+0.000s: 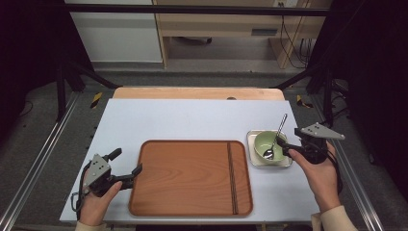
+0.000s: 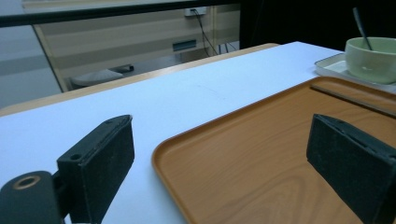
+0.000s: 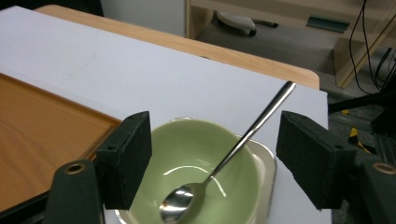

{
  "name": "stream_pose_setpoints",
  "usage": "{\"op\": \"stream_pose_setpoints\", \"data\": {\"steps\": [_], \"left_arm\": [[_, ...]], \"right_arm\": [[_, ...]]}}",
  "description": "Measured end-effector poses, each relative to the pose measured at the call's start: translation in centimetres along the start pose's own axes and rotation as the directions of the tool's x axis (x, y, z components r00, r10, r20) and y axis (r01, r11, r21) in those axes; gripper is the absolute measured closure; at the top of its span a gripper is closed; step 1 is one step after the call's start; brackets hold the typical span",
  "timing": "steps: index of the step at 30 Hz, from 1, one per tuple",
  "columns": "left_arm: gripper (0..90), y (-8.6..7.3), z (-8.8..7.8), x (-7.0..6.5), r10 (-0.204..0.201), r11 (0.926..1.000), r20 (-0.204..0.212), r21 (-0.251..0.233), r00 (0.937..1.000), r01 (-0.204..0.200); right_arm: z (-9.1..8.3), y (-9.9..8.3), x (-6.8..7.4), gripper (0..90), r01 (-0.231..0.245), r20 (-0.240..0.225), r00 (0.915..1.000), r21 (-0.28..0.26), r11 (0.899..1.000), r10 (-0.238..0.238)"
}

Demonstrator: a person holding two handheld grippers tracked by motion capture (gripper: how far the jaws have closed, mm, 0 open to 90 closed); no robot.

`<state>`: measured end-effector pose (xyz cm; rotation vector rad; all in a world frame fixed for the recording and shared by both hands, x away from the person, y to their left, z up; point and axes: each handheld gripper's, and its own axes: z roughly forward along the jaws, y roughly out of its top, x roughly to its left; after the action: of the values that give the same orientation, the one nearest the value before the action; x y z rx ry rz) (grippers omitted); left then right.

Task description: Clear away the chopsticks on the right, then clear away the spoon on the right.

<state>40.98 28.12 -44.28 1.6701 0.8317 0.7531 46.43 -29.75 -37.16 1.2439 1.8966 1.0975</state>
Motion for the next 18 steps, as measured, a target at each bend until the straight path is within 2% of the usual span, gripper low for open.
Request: {"op": "stream_pose_setpoints", "data": {"steps": [4,7,9,13,18], "left_arm": [[7.2,-0.5,-0.4,0.1,0.002,0.9997,-0.026,-0.023,0.9997,-0.002],[7.2,-0.6,-0.8,0.3,0.008,0.9989,-0.047,-0.045,0.9988,-0.010],[7.2,-0.8,-1.0,0.4,-0.008,0.9983,-0.061,-0.059,0.9981,0.004],[7.2,-1.4,-1.0,0.6,-0.016,0.9986,-0.075,-0.051,0.9970,0.012],[7.2,-1.6,-1.1,0.9,-0.022,0.9986,-0.084,-0.050,0.9962,0.017]], "right_arm": [[1.5,-0.1,-1.8,31.0,-0.031,-0.020,0.9993,0.034,0.999,0.032],[2.6,-0.4,-2.8,32.7,-0.032,-0.019,0.9993,0.067,0.997,0.033],[3.3,-0.5,-3.4,33.4,-0.050,-0.031,0.9981,0.082,0.995,0.053],[4.4,-0.9,-4.4,34.5,-0.083,-0.045,0.9950,0.115,0.990,0.089],[5.4,-1.0,-5.0,36.5,-0.089,-0.062,0.9933,0.138,0.986,0.098]]}}
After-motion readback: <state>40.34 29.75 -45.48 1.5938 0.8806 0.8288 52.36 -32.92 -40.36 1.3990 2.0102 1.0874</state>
